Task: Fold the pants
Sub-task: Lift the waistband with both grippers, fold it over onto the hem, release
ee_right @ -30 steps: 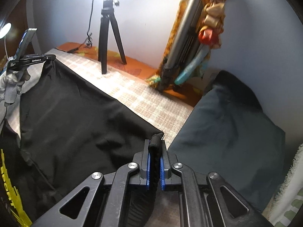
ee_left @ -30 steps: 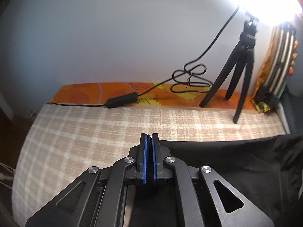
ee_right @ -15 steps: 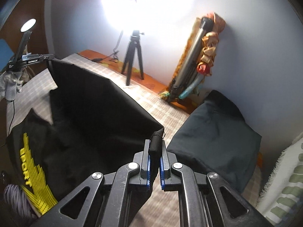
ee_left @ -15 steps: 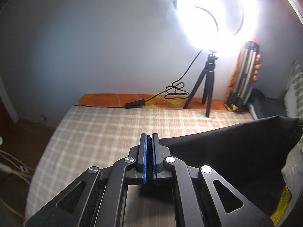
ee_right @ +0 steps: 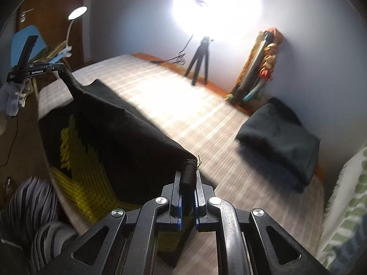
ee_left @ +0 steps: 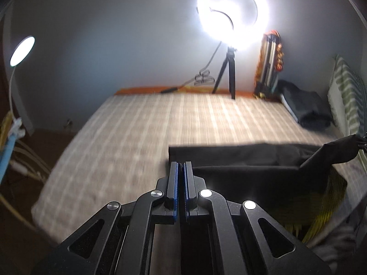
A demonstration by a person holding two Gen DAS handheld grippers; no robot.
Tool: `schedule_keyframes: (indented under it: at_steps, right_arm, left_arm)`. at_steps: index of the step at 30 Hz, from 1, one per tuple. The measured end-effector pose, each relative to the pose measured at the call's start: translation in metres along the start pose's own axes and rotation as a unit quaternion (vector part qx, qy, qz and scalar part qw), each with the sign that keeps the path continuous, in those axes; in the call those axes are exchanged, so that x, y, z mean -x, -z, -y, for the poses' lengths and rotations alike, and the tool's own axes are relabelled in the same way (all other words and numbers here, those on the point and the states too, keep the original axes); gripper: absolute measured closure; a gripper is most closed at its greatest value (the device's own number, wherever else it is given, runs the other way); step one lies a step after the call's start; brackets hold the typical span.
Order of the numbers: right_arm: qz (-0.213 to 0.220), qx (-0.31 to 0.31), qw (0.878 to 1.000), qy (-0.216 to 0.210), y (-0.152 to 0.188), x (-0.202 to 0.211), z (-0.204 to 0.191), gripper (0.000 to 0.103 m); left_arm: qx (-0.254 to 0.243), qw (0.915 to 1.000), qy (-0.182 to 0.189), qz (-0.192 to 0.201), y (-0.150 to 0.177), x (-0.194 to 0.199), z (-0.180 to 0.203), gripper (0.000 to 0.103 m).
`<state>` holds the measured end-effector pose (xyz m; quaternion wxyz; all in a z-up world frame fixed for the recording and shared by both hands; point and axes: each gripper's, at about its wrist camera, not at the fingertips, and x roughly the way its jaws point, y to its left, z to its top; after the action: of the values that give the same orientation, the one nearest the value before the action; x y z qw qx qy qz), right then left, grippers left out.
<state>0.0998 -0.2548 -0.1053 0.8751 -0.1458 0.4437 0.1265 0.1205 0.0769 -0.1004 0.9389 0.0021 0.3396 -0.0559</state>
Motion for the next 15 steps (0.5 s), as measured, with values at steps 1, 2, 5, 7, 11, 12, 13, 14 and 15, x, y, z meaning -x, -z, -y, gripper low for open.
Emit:
schedule_keyframes:
  at_steps: [1, 2, 5, 7, 11, 12, 13, 14, 15]
  right_arm:
    - [-0.003, -0.001, 1.0, -0.003, 0.009, 0.0, -0.007, 0.098]
    - [-0.01, -0.002, 1.0, -0.004, 0.019, -0.004, -0.012, 0.098]
    - [-0.028, -0.003, 1.0, -0.003, 0.041, -0.013, -0.023, 0.098]
    - [-0.032, -0.002, 0.999, 0.002, 0.051, -0.016, -0.028, 0.098]
    - [-0.029, -0.014, 0.999, 0.009, 0.061, -0.011, -0.025, 0.098]
    - [-0.027, -0.017, 0.999, 0.009, 0.063, -0.008, -0.026, 0.098]
    - [-0.023, -0.017, 1.0, 0.008, 0.065, -0.006, -0.026, 0.098]
    - [-0.021, -0.016, 1.0, 0.008, 0.067, -0.004, -0.027, 0.098]
    - [-0.021, -0.013, 1.0, 0.007, 0.071, -0.003, -0.03, 0.098]
  left_arm:
    - [-0.001, 1.0, -0.001, -0.004, 0.011, 0.003, 0.002, 0.1]
    - [-0.002, 0.9999, -0.003, -0.01, 0.022, 0.005, 0.004, 0.1]
    - [0.01, 0.9994, 0.001, -0.032, 0.045, 0.004, 0.003, 0.1]
    - [0.02, 0.999, -0.001, -0.04, 0.058, 0.004, 0.001, 0.1]
    - [0.028, 0.9985, -0.002, -0.047, 0.077, 0.01, -0.002, 0.1]
    - [0.031, 0.9983, -0.002, -0.049, 0.08, 0.012, -0.003, 0.1]
    - [0.034, 0.9982, -0.003, -0.05, 0.083, 0.013, -0.005, 0.1]
    - [0.037, 0.9979, -0.002, -0.052, 0.087, 0.014, -0.006, 0.1]
    - [0.037, 0.9977, -0.001, -0.056, 0.092, 0.014, -0.007, 0.1]
